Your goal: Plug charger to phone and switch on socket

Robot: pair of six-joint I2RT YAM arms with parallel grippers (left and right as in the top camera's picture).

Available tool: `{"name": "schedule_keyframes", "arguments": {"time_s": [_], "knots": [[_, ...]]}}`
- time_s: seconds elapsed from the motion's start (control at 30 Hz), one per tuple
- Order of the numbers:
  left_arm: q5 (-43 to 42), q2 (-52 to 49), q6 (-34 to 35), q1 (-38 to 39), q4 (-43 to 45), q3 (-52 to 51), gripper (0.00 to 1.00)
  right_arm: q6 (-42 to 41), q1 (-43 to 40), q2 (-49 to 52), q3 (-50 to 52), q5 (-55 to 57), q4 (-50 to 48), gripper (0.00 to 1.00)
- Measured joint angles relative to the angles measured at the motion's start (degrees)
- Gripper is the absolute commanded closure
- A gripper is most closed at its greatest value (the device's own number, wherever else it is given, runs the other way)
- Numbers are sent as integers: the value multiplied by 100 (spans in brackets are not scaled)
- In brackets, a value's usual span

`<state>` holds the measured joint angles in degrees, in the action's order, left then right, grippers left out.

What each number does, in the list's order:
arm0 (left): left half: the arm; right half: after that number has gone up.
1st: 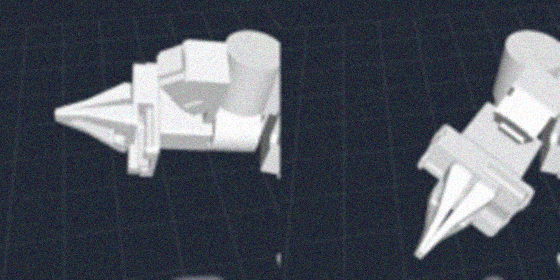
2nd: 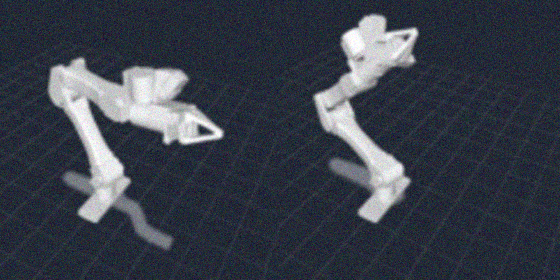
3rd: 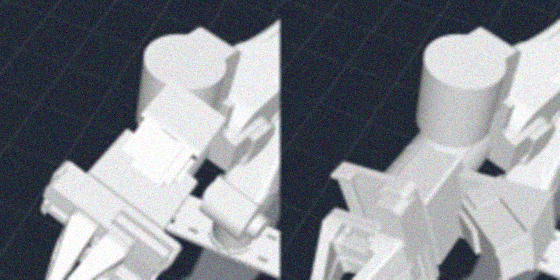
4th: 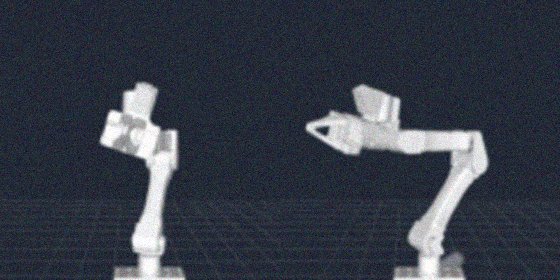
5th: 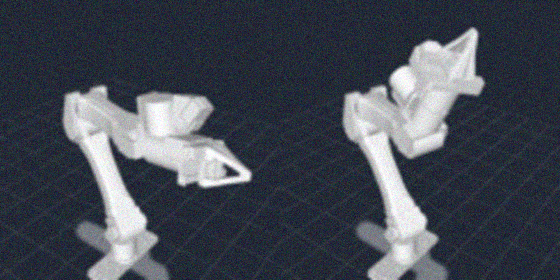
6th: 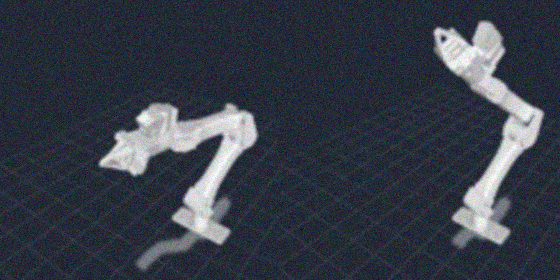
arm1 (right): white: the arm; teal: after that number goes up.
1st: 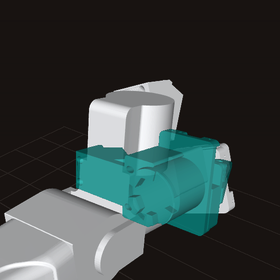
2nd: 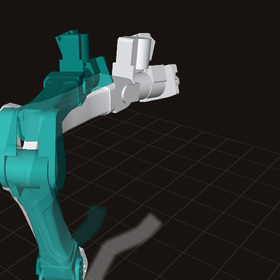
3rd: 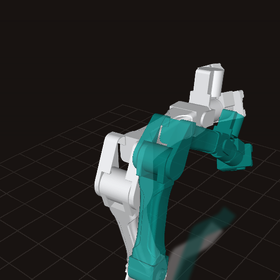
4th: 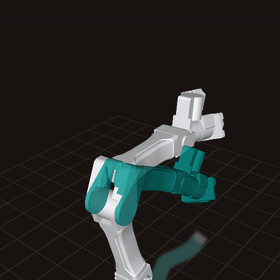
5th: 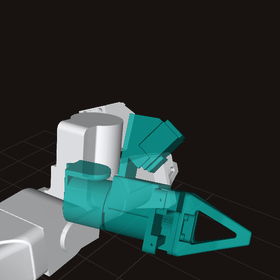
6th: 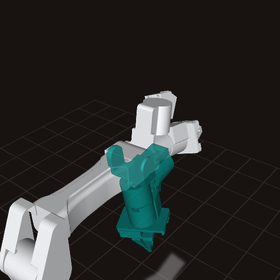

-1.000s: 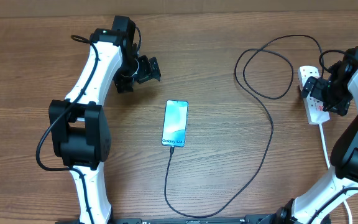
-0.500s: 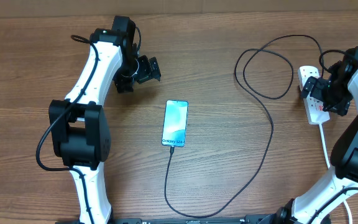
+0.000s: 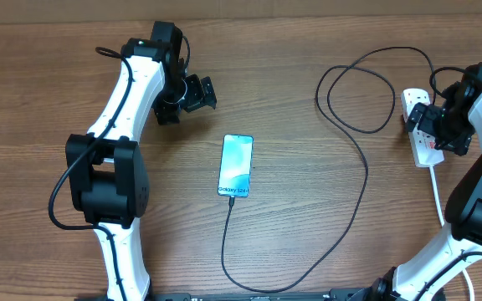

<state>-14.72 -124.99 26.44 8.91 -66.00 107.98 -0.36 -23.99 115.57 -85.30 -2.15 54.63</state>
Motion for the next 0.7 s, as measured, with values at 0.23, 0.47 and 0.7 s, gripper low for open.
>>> {"name": "schedule_keyframes", "arguments": {"time_s": [0.23,0.47,0.7], "knots": [[0,0,0,13,-2,0,0,-2,2,0,0,0,-2,0],[2,0,0,216,-2,0,0,-2,2,0,0,2,0,0],[2,0,0,765,0,0,0,-4,2,0,0,2,0,0]]}}
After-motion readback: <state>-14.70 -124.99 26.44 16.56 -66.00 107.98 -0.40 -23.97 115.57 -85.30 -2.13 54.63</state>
